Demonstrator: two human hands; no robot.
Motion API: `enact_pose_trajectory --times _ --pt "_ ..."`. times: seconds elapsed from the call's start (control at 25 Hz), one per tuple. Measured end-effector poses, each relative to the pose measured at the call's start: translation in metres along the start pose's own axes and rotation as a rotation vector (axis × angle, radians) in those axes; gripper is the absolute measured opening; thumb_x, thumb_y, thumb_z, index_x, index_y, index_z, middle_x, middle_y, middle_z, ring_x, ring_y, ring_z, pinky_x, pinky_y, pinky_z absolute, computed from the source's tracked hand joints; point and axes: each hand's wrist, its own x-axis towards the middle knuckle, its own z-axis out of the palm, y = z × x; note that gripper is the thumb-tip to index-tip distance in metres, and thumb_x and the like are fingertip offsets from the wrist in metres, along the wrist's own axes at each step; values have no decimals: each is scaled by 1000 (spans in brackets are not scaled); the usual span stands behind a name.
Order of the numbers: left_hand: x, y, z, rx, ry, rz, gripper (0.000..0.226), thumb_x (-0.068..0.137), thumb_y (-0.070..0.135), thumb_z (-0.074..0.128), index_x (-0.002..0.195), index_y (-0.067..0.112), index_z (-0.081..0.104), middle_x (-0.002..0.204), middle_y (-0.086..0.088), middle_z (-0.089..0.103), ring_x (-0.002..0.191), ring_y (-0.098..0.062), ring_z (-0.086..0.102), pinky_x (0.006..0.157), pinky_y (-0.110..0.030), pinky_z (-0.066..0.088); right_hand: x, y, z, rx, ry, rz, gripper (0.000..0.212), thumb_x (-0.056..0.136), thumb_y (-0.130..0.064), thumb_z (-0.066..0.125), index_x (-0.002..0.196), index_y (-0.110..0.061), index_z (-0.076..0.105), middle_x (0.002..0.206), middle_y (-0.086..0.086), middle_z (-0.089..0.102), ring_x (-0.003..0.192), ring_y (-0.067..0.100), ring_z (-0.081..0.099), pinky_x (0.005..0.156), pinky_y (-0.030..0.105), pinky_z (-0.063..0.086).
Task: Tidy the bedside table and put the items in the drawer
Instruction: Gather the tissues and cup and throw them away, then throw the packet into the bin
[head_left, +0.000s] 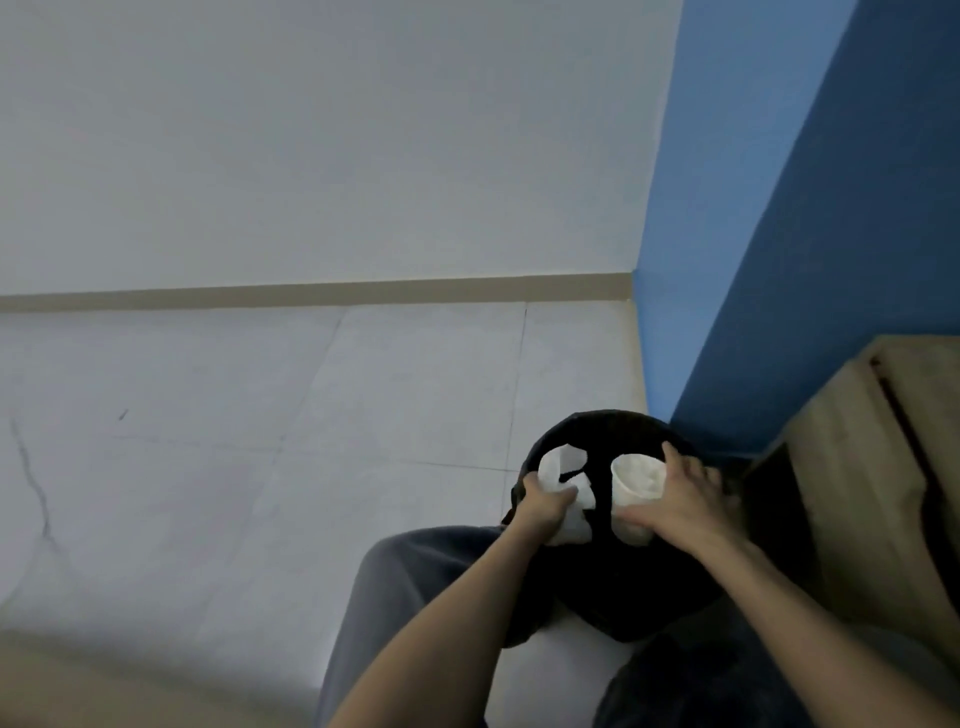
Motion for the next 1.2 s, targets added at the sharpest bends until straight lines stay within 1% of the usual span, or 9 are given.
enact_pose_trajectory --times 0.08,0.16,0.44,0.56,0.64,0.8,0.92,1.0,1.2 --pt "8 0 3 141 60 2 69 84 60 31 143 29 16 143 -17 40 128 -39 40 106 -55 32 4 3 0 55 -8 -3 121 60 -67 67 148 -19 -1 157 10 9 143 32 7 111 46 20" --pt "5 6 4 302 152 26 58 90 58 19 143 34 18 144 -16 40 129 -37 39 106 -56 27 5 11 -5 123 29 -23 118 64 -64 67 148 -17 -1 158 10 6 144 31 5 114 47 18" --pt "-16 55 34 255 228 241 43 94 44 29 120 16 50 127 -12 56 120 -32 49 103 -47 33 -19 29 -63 397 332 -145 62 78 -20 69 133 -8 42 136 13 46 125 27 43 100 31 35" --pt "-29 101 79 73 78 429 33 96 32 39 112 7 53 119 -19 60 111 -34 56 93 -38 43 -34 55 -117 479 544 -197 46 76 -16 68 120 -9 53 122 10 56 117 25 51 96 30 37" --pt "-35 129 116 -45 -71 470 32 96 27 44 113 1 52 117 -26 59 111 -40 56 92 -43 46 -50 80 -153 496 679 -202 38 75 -14 68 112 -10 57 114 10 62 109 24 57 93 29 40" --pt "-42 161 194 -47 -319 463 68 79 44 56 129 -1 44 130 -26 53 118 -40 52 100 -49 44 -92 150 -207 357 929 -52 31 74 -9 67 105 -9 62 108 11 64 104 28 58 87 28 40" --pt "-66 165 228 45 -392 495 52 96 27 45 139 1 33 141 -19 44 126 -33 47 105 -45 40 -120 206 -220 322 865 198 39 81 -19 65 118 -12 55 122 11 55 112 28 52 90 33 41" --pt "-71 161 246 160 -354 509 64 94 41 37 144 3 25 148 -15 34 134 -32 37 111 -44 34 -131 240 -217 287 808 355 49 80 -25 65 125 -14 49 128 13 51 114 29 51 92 36 43" --pt "-77 158 258 259 -222 508 54 99 28 30 146 6 18 154 -17 19 137 -33 31 112 -44 31 -132 281 -190 426 493 468 69 75 -39 71 130 -9 42 131 14 52 118 29 51 90 30 41"
